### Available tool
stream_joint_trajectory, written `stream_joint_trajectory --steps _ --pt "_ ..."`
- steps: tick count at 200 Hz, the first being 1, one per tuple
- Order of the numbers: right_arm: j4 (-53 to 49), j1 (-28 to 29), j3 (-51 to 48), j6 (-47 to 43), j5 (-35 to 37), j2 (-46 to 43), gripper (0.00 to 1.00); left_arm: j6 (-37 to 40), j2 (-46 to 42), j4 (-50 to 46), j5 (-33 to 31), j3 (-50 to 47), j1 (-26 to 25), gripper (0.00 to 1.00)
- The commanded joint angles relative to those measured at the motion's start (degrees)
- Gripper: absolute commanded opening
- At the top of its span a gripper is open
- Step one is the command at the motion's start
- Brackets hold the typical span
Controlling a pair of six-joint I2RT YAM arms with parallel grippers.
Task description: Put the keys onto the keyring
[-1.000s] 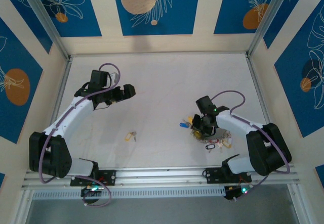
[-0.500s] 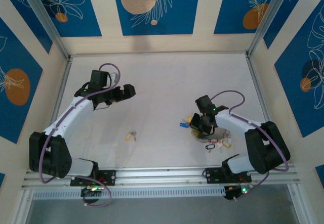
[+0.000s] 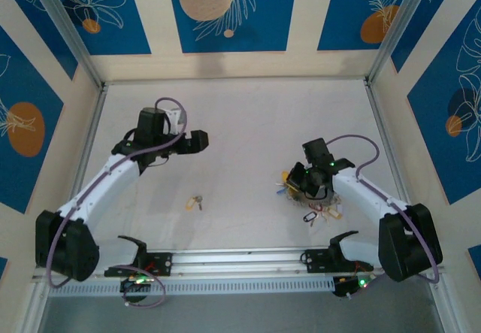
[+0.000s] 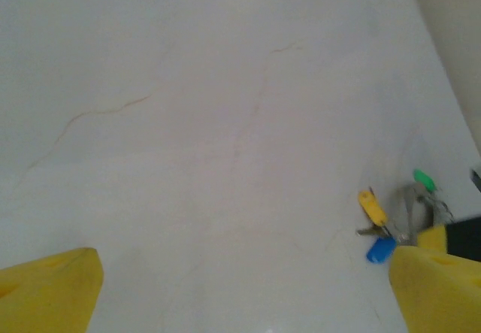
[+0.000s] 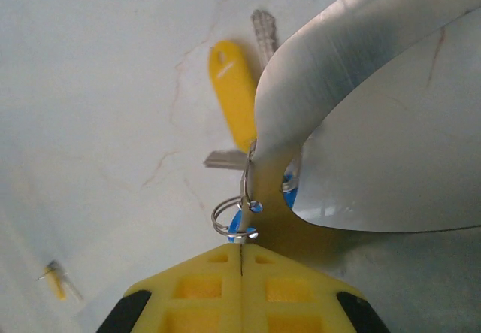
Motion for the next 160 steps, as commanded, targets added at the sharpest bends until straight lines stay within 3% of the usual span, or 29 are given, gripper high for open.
stream_joint_trajectory --steps 1,36,66,87,113,138,160 --pt "0.0 -1.0 0.9 2.5 -7.0 -2.1 0.00 10.3 -4.6 8.3 -0.2 -3.4 -4.9 0.94" --pt "2.2 -2.7 0.3 4.9 -14.8 -4.0 0.00 26.6 -8.5 15.4 5.6 -8.8 -13.4 0.78" --pt "6.4 -3.7 -1.6 9.2 -21.7 -6.2 0.00 44.5 -9.2 10.7 9.5 -9.2 -19.8 0.63" --pt "7.1 -3.5 -1.8 10.3 -24.6 -6.5 0.00 53.9 -8.7 7.7 0.7 -8.4 -26.7 0.57" --pt "8.2 -2.3 -1.7 11.3 -26.8 -5.9 0.00 55.0 -5.4 11.6 -8.4 -8.4 -31.5 0.45" --pt "9.2 -0.7 -1.0 11.5 -27.6 -4.6 0.00 55.9 -0.9 19.4 -12.6 -10.3 -34.4 0.30" --pt "10.6 -0.2 -1.5 12.0 -27.8 -3.5 0.00 59.8 3.7 33.0 -15.3 -14.9 -36.9 0.27"
